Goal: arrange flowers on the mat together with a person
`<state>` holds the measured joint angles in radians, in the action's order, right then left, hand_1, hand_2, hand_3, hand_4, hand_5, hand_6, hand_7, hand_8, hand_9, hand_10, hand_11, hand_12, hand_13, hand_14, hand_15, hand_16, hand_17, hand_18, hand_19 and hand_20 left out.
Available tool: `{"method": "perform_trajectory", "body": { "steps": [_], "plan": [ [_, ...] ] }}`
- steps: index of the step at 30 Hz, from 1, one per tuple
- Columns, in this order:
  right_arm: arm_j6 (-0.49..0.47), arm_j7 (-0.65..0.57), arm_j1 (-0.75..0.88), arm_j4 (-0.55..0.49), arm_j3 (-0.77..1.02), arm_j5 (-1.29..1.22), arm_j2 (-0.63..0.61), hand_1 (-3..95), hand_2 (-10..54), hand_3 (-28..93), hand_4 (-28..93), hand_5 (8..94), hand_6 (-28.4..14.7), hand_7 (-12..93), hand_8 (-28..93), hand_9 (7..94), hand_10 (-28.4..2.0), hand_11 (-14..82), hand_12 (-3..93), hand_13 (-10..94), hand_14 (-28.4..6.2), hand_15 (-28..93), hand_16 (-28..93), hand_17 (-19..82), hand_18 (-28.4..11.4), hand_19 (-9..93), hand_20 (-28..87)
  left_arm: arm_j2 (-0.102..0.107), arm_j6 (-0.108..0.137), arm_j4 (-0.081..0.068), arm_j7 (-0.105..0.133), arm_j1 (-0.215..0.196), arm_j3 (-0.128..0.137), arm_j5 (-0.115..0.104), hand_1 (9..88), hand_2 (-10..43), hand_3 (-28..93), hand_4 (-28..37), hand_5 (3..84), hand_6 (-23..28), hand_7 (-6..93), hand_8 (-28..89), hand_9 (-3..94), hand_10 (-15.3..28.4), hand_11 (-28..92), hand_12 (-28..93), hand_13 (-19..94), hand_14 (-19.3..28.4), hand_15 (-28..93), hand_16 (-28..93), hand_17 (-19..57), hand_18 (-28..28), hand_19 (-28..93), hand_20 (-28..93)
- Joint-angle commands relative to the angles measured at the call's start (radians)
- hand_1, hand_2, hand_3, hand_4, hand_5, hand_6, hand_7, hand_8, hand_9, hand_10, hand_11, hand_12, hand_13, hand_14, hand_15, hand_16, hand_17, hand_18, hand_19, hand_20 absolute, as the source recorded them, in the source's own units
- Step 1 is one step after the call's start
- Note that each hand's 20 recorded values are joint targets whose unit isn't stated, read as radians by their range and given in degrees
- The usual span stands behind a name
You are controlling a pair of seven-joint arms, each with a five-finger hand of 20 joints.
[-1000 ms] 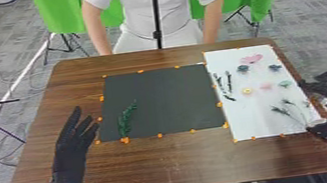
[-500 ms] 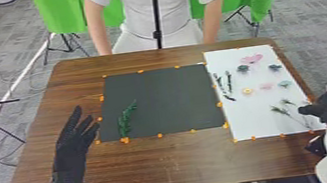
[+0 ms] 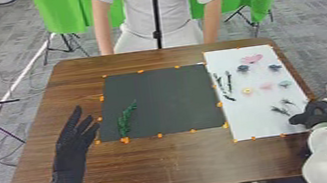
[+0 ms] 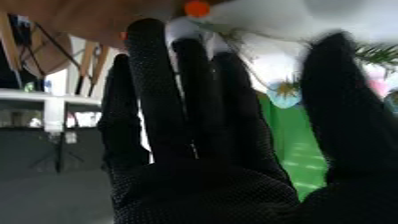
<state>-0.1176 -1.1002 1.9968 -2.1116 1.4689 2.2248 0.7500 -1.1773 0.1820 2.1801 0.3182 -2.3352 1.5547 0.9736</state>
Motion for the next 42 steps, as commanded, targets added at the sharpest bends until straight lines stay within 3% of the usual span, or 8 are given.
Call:
{"method": "perform_trajectory", "body": {
  "steps": [1,4,12,20,26,30,34,42],
  "plan": [
    [0.07,-0.04,-0.028,0.057,-0.089,0.153,-0.033,55.9,-4.1,48,-22,77.6,2.2,18,0,80.1,-9.8,22.9,17.6,68,-8.7,53,17,23,-22.0,70,29,-0.004,-0.007,-0.002,-0.005,-0.012,0.003,0.001,21.2,5.8,76,-28.3,24.5,0.0,11.3,-10,26.8,12.9,10,12,21,18.2,22,-1,-13.1,20.8,41,5],
    [0.126,-0.049,-0.028,0.06,-0.097,0.202,-0.045,59.5,-4.1,45,-22,82.7,3.9,18,2,87.4,-8.8,25.3,18.7,74,-6.6,56,19,25,-20.4,72,29,-0.004,-0.003,0.001,-0.002,-0.019,0.005,0.0,21.1,5.7,76,-28.3,24.5,0.0,11.3,-10,26.8,12.9,10,12,21,18.1,22,-1,-13.1,20.9,41,5],
    [0.207,-0.043,-0.07,-0.034,-0.071,0.262,-0.063,57.6,-5.9,51,-25,85.3,4.0,16,4,90.8,-8.6,24.9,19.5,77,-6.1,57,20,27,-20.0,74,29,0.004,0.007,0.01,0.005,-0.037,0.015,-0.002,21.1,5.8,76,-28.3,24.5,0.0,11.2,-10,26.8,12.9,10,12,21,18.0,21,-1,-13.1,20.8,41,5],
    [0.233,0.095,-0.42,-0.121,-0.301,0.142,-0.02,56.8,-6.4,53,-25,85.8,3.6,16,4,91.2,-8.9,25.0,19.7,77,-6.4,57,20,26,-20.0,75,29,0.017,0.03,0.025,-0.007,-0.053,0.033,-0.003,21.1,5.8,76,-28.3,24.5,0.1,11.2,-10,26.8,12.9,10,12,21,18.0,21,-1,-13.1,20.8,41,5],
    [0.178,0.196,-0.74,-0.047,-0.596,0.079,0.123,56.1,-6.8,55,-24,85.7,3.2,16,4,91.7,-9.3,25.6,19.9,77,-6.9,59,20,26,-20.1,75,29,0.024,0.036,0.031,-0.024,-0.047,0.036,-0.001,21.1,5.8,76,-28.3,24.5,0.1,11.2,-10,26.8,12.9,10,12,21,18.0,21,-1,-13.1,20.8,41,5],
    [0.142,0.224,-0.86,0.048,-0.739,0.078,0.245,55.8,-6.9,55,-24,85.8,3.1,16,5,91.8,-9.4,25.7,19.9,77,-7.1,59,20,26,-20.3,76,29,0.033,0.042,0.034,-0.027,-0.047,0.032,-0.001,21.2,5.9,76,-28.3,24.6,0.2,11.1,-10,26.8,12.9,10,12,21,18.1,22,-1,-13.1,20.8,41,5],
    [0.085,0.23,-0.898,0.122,-0.815,0.059,0.325,55.7,-7.1,55,-23,86.0,3.1,15,5,92.1,-9.5,26.2,20.1,77,-7.3,60,20,26,-20.5,77,29,0.035,0.027,0.03,-0.047,-0.027,0.028,0.006,21.2,5.9,76,-28.3,24.6,0.1,11.2,-10,26.8,12.9,10,12,21,18.0,22,-1,-13.1,20.8,41,5],
    [-0.04,0.224,-0.88,0.215,-0.886,0.045,0.395,55.2,-7.3,55,-23,86.5,2.9,16,5,92.4,-9.7,27.2,20.3,77,-7.9,61,20,25,-21.1,77,29,0.044,0.019,0.027,-0.041,-0.021,0.033,0.006,21.2,5.9,76,-28.3,24.6,0.1,11.2,-10,26.8,12.9,10,12,21,18.1,22,-1,-13.1,20.8,41,5]
  ]
}}
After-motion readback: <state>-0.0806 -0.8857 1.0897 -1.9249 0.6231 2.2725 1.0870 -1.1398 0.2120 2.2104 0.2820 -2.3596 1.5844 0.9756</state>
